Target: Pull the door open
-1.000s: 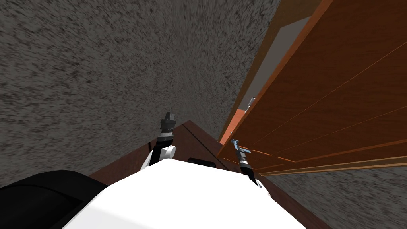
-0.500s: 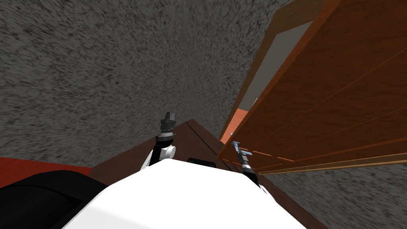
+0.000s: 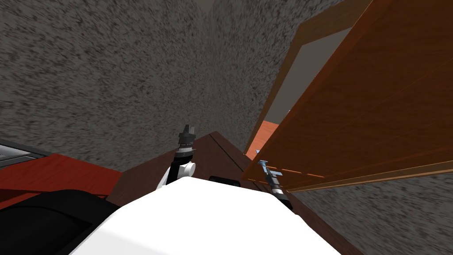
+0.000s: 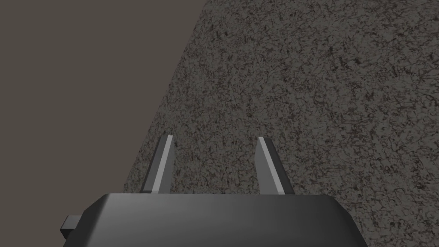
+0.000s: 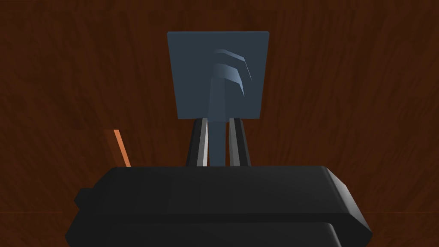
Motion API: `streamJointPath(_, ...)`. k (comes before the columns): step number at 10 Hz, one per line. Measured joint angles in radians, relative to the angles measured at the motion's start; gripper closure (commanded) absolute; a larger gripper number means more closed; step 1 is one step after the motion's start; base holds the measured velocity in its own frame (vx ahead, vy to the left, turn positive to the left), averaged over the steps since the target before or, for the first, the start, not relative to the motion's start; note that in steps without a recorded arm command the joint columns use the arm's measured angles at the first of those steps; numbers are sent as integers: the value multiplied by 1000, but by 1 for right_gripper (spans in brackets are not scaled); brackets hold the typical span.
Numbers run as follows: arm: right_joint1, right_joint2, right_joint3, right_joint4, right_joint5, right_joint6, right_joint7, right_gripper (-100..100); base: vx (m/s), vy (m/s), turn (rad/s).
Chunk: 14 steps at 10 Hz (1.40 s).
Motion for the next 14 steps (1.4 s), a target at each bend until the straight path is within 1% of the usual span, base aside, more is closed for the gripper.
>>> streamJointPath(1,1,1,3,2,1,-3,-2,100,-144,-45,140)
streamJointPath(4,4,-9,8,12,2,-25,-10,100,-209,-77,181)
streamJointPath(5,5,-12,11,19,3,-35,-14,100,-215,-78,154)
streamJointPath(6,1,-14,16,38,5,-52,-18,100,-274,-83,211)
streamJointPath(8,6,-20,22,54,6,-75,-25,100,-209,-61,163)
streamJointPath(10,18,-28,26,51,6,-85,-30,100,-178,-45,100)
streamJointPath(11,16,-30,29,62,6,-95,-34,100,-174,-58,99)
streamJointPath(12,20,-34,31,62,7,-101,-37,100,-77,-22,29)
streamJointPath(14,21,-34,33,64,7,-104,-38,100,-162,-46,158)
